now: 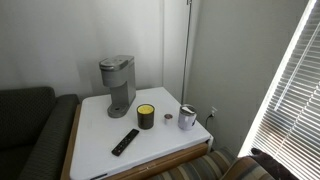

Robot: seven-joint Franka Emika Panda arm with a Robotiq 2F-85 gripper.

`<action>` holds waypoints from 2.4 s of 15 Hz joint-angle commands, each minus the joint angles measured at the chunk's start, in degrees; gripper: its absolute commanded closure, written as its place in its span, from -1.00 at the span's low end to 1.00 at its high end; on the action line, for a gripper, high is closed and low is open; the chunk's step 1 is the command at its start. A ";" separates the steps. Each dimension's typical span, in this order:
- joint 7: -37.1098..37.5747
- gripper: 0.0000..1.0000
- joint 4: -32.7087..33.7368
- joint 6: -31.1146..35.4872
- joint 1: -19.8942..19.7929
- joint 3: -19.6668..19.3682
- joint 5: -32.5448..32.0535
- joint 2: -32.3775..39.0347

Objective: Open the top compartment of the coffee maker.

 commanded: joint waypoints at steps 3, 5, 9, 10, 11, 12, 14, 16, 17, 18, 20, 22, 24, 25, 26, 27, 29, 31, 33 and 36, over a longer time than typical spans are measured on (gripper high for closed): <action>6.40 -1.00 -6.62 19.10 1.30 3.82 7.86 2.50; 7.71 -1.00 -8.96 26.64 2.24 5.35 9.94 4.06; 7.30 -1.00 -8.79 25.85 3.06 5.60 9.19 4.17; 7.29 -1.00 -8.62 24.69 3.08 5.52 9.03 3.36; 7.95 -1.00 -9.13 27.11 2.80 5.70 9.28 3.42; 9.38 -1.00 -10.17 31.30 2.35 6.27 9.63 4.22; 13.15 -1.00 -11.34 37.90 2.25 7.14 10.79 6.44; 16.95 -1.00 -12.19 45.10 2.81 7.42 12.58 10.05; 18.37 -1.00 -12.37 48.17 3.35 7.29 14.10 12.04; 19.70 -1.00 -12.42 51.38 3.45 7.55 15.15 14.39; 21.37 -1.00 -11.74 56.39 3.96 7.71 17.10 18.94; 19.86 -1.00 -10.17 59.13 6.51 5.88 21.32 23.49; 20.89 -1.00 -12.15 57.77 5.02 7.23 19.11 20.14; 20.87 -1.00 -11.61 58.16 5.38 7.14 19.66 21.55; 20.85 -1.00 -11.12 58.22 5.51 7.12 19.85 22.40; 20.53 -1.00 -11.76 57.17 6.01 6.92 20.66 20.56; 20.72 -1.00 -11.33 58.91 6.22 7.58 20.34 22.06; 20.01 -1.00 -10.63 62.30 7.22 7.83 21.34 25.06; 18.81 -0.95 -10.02 65.26 8.78 7.30 23.59 28.08; 16.67 -0.40 -8.36 70.77 11.60 6.50 29.50 32.51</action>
